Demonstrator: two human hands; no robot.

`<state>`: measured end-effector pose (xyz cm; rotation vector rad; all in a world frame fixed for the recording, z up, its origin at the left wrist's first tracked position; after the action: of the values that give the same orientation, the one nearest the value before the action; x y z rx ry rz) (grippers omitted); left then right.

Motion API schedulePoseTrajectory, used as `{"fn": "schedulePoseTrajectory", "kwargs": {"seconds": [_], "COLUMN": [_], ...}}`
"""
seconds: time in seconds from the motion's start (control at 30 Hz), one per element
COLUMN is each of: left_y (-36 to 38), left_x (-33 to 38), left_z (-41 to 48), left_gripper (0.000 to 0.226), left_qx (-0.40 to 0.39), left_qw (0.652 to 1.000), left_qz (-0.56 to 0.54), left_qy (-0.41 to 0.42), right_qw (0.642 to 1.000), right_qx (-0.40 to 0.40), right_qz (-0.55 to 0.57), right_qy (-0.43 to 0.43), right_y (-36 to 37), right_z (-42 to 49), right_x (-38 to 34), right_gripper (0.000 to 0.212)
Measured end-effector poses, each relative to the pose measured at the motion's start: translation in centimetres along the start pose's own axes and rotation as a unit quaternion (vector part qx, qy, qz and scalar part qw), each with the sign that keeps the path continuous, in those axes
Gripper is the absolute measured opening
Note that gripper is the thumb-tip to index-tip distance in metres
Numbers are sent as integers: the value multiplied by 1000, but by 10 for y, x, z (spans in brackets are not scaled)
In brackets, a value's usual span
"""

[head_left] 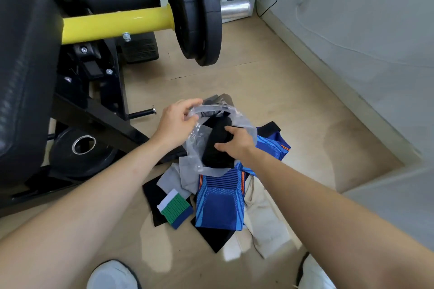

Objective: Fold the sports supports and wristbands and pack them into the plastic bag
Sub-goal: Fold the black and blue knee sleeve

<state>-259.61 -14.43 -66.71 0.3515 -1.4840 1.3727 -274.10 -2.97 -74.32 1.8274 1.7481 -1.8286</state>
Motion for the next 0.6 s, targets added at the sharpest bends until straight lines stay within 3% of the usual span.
{"fn": "schedulePoseTrajectory", "kwargs": {"seconds": [0.13,0.27,0.37,0.5,0.6], "left_y": [2,13,19,25,30], "left_x": [-7,-7,-11,-21,-17], "left_z": [5,-3,-1,9,20], "left_gripper": [42,44,46,102,122], "left_qx": [-47,-130,-175,-225,-226], "left_qw": [998,984,971,959,966], "left_qz": [-8,71,137,160,120], "left_qy": [32,99,85,56,39], "right_qw": [998,999,997,991,990], "right_qx": [50,25,11,55,68], "right_qz": [-47,19,59,118,120], "right_qy": [14,-10,-43,-39,-30], "right_y": [-10,-14,-12,0,14], "right_z": [-4,-3,-2,-4,2], "right_x": [30,38,30,18,10], "right_gripper": [76,77,76,78,81]}}
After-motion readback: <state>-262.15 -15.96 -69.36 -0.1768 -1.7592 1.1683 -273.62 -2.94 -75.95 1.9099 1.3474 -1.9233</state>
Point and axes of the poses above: each hand's wrist, its own z-axis towards the middle knuckle, its own y-axis out of the palm, x = y × z, the point moved 5 cm from there along z, towards the middle knuckle, and after that the axes turned 12 degrees about x, right-handed, at the moved point
